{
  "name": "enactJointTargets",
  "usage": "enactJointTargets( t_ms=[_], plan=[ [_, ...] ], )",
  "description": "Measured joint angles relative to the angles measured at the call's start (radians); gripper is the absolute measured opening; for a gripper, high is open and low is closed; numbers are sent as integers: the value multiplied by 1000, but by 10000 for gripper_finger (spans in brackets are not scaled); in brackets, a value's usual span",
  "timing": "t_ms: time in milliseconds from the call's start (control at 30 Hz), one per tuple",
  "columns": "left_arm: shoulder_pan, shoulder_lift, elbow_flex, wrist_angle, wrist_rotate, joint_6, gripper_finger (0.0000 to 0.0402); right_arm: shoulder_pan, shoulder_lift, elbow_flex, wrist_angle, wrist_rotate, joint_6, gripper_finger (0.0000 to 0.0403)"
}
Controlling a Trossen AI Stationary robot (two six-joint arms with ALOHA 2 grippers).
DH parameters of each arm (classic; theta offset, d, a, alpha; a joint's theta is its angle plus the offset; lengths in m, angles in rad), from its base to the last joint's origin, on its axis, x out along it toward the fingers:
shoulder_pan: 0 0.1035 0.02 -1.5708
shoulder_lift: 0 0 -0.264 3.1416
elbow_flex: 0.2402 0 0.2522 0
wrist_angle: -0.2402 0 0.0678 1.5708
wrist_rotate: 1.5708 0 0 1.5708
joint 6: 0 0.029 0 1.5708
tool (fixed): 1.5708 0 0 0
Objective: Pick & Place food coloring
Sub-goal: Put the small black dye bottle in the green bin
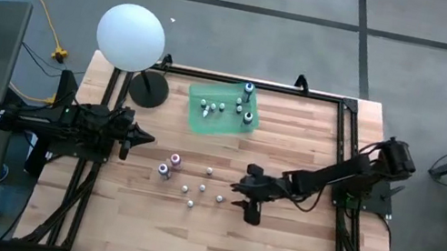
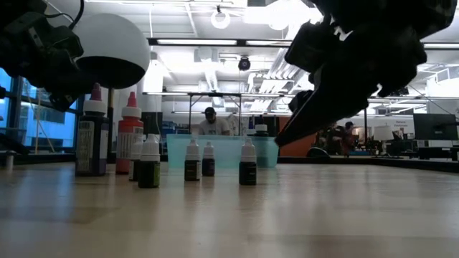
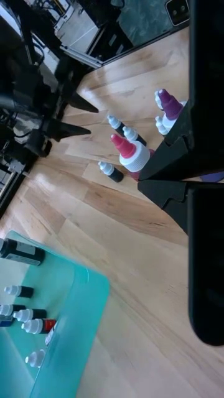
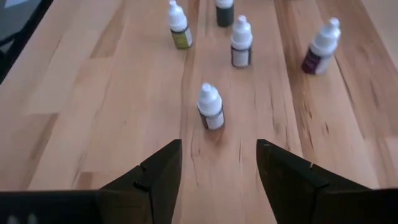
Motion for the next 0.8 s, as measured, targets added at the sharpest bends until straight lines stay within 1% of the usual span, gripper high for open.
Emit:
enactJointTargets(
  t_ms=[167, 267, 367, 533, 800],
  plan=[
    [0, 0, 0, 0, 0, 0, 0, 0, 76, 0, 104, 8, -32, 198],
    [0, 0, 0, 0, 0, 0, 0, -3, 120, 0, 171, -7, -31, 199],
    [0, 0, 0, 0, 0, 0, 0, -3, 146, 2, 189, 12, -30, 199],
    [0, 0, 0, 0, 0, 0, 0, -3, 154, 5, 264, 20, -53, 199],
    [0, 0, 0, 0, 0, 0, 0, -3, 154, 5, 269, 31, -73, 199]
  ],
)
